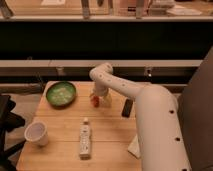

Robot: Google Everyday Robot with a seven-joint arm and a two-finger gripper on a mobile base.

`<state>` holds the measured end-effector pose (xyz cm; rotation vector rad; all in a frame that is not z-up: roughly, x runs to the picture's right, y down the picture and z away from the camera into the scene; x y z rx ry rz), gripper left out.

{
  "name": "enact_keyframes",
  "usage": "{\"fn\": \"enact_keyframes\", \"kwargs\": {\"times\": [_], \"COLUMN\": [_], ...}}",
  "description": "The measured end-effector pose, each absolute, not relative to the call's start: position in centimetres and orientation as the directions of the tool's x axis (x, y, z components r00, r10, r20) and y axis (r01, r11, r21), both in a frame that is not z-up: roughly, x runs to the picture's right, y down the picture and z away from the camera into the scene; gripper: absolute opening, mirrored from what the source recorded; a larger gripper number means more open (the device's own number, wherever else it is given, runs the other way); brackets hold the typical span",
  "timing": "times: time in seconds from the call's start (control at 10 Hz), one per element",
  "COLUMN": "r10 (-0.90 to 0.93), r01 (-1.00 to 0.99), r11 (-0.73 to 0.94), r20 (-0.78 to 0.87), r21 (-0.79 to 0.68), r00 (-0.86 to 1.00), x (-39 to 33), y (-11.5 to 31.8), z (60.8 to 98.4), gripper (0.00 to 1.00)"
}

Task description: Place the pepper in the ceramic cup

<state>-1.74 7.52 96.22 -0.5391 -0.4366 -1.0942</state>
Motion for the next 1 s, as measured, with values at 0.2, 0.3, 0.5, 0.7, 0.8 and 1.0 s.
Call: {"fn": "enact_keyframes", "kwargs": {"times": [0.2,0.3,0.5,0.7,0.8,1.0], "r10": [-0.712,-0.712,-0.713,-0.712,-0.712,-0.711], "r01": [0.919,0.92,0.923,0.925,0.926,0.928], "r11": [0.346,0.344,0.334,0.33,0.327,0.323], "r20": [0.584,0.586,0.59,0.594,0.595,0.599], "r21": [-0.191,-0.19,-0.188,-0.188,-0.187,-0.187], "r00": [0.389,0.387,0.379,0.374,0.372,0.369], "x": [-1.73,-1.74,-1.71,-1.68,-1.66,-1.54], "y": [7.45,7.48,7.49,7.47,7.45,7.43], "z": [96.3,96.31,96.37,96.42,96.46,96.57], "gripper": [0.8,0.8,0.8,0.8,0.8,0.69]}}
